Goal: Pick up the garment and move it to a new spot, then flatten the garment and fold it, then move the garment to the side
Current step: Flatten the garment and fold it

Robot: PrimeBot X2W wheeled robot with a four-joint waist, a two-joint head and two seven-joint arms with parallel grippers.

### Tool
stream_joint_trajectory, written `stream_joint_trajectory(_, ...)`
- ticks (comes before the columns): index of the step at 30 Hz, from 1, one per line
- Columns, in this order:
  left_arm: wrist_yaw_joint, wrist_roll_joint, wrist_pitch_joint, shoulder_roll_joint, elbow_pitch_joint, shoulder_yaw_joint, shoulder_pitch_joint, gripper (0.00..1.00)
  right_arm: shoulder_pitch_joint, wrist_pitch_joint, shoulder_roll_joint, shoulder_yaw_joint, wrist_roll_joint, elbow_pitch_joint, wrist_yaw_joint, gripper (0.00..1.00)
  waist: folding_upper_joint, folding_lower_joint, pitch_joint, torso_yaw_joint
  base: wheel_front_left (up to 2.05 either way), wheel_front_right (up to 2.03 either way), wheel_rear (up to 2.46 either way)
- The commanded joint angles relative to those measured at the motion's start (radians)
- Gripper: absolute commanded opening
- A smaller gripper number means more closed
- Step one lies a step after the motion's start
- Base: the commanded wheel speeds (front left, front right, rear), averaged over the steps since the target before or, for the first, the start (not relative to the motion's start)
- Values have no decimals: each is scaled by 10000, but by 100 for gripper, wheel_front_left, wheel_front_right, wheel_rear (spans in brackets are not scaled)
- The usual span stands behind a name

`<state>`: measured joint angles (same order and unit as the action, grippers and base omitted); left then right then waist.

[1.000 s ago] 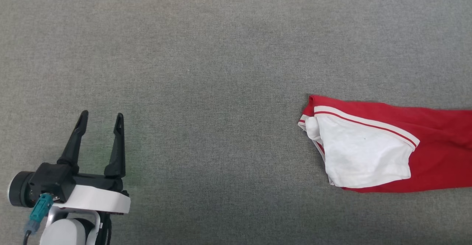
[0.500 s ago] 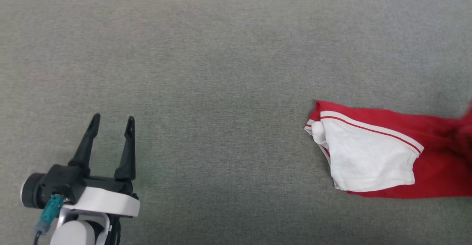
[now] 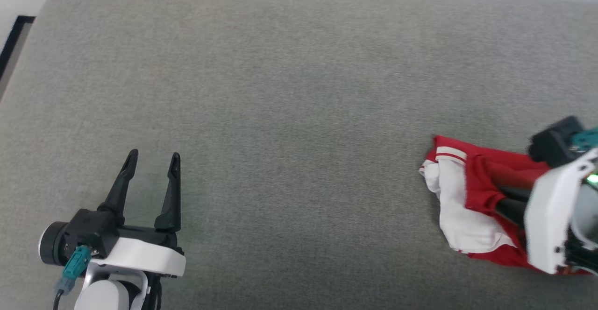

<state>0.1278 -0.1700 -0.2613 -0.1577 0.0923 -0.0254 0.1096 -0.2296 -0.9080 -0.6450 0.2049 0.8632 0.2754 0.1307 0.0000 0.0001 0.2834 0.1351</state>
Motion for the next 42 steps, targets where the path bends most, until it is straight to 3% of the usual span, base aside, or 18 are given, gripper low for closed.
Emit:
stream_joint_trajectory(1, 30, -56, -45, 10, 10, 6, 117, 100, -221, -5, 67, 236, -167, -148, 0, 0, 0, -1, 50, 144, 0, 0, 0)
stream_joint_trajectory(16, 30, -87, -45, 113, 158, -86, 276, 100, -1104, 1131, 165, 2173, -587, -2201, 0, 0, 0, -1, 205, 365, 0, 0, 0)
stream_joint_trajectory(19, 31, -193, -45, 74, 246, -59, 198, 100, -1213, 1507, 189, 2307, -391, -2319, 0, 54, 0, -1, 152, 232, 0, 0, 0)
stream_joint_trajectory(20, 31, -228, -45, 55, 284, -30, 175, 100, -1230, 1682, 257, 2226, -200, -2371, 0, 100, 0, -1, 122, 173, 0, 0, 0)
stream_joint_trajectory(25, 31, -333, -45, -67, 400, 3, 119, 100, -1361, 2449, -9, 2335, 251, -2173, 0, 100, 0, -1, -76, -186, 0, 0, 0)
stream_joint_trajectory(31, 31, -456, -45, -208, 690, -22, 55, 100, -1589, 4096, -756, 2626, 715, -1847, 0, 100, 0, -1, -287, -726, 0, 0, 0)
stream_joint_trajectory(37, 31, -540, -45, -188, 1012, -87, 217, 100, -1756, 6087, -1265, 2726, 1071, -2642, 0, 100, 0, -1, -404, -1232, 0, 0, 0)
stream_joint_trajectory(42, 31, -737, -45, -115, 1263, -27, 319, 100, -1956, 8110, -1201, 2915, 892, -3788, 0, 100, 0, -1, -529, -1571, 0, 0, 0)
